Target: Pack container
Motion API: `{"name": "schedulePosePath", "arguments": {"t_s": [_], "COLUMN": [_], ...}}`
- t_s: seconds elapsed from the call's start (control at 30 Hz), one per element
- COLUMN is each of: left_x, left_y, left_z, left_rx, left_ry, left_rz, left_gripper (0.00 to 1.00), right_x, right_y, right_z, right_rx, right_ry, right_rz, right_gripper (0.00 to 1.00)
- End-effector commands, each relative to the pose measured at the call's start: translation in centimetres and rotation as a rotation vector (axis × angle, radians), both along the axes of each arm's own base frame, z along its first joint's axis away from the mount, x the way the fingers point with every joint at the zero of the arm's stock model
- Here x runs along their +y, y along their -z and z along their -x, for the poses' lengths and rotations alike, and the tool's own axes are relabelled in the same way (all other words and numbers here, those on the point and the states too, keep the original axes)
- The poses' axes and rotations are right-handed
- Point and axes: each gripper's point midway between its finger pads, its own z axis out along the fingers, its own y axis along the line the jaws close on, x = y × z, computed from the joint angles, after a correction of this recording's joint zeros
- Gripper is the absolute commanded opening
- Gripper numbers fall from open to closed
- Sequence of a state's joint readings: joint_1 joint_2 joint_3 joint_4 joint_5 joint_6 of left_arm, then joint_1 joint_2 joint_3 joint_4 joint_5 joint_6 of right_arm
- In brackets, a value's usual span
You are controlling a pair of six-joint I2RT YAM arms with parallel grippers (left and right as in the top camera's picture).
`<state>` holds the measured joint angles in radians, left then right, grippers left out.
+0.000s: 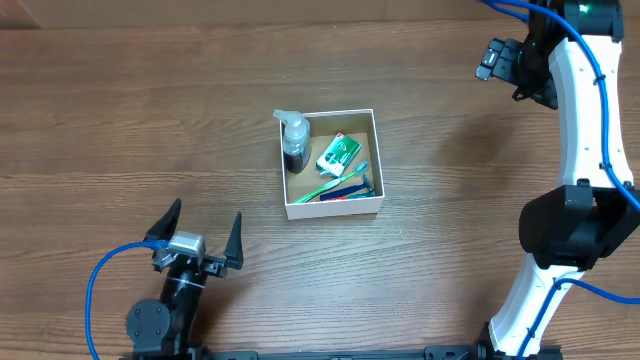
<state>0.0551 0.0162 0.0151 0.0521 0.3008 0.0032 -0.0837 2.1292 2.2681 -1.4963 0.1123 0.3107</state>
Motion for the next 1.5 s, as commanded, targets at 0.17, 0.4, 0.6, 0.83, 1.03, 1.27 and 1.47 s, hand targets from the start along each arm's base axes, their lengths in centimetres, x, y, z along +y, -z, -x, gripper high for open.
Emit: {"name": "schedulePosePath", "arguments": {"t_s": [0.17, 0.4, 0.6, 0.83, 1.03, 1.27, 1.47], "left_x": [0.2, 0.2, 0.2, 0.2, 0.2, 0.2, 0.2], "left_y": [2.6, 2.6, 2.6, 2.6, 2.6, 2.6, 2.6], "left_z": [0.0, 0.0, 0.0, 0.0, 0.0, 0.0, 0.0], "left_rx": [0.1, 0.1, 0.1, 0.1, 0.1, 0.1, 0.1], "left_ry": [-0.009, -0.009, -0.009, -0.008, -0.009, -0.008, -0.008], "left_rz": [0.012, 0.012, 0.012, 0.012, 0.012, 0.012, 0.012], "left_gripper": [1.0, 1.0, 1.0, 1.0, 1.0, 1.0, 1.0], "right_x": [-0.4, -0.4, -0.4, 2.5, 9.9, 8.0, 7.4], "right_y": [-0.8, -0.8, -0.8, -6.0, -19.6, -14.7, -7.4], "right_z": [0.0, 0.0, 0.0, -3.4, 4.3, 15.4, 19.6], "right_rx": [-0.022, -0.022, -0.022, -0.288, -0.794, -1.055, -1.245], "right_ry": [0.009, 0.009, 0.009, -0.056, -0.228, -0.214, -0.211], "right_rz": [0.016, 0.016, 0.016, -0.056, -0.074, -0.061, -0.058], "right_gripper": [1.0, 1.0, 1.0, 1.0, 1.0, 1.0, 1.0]}}
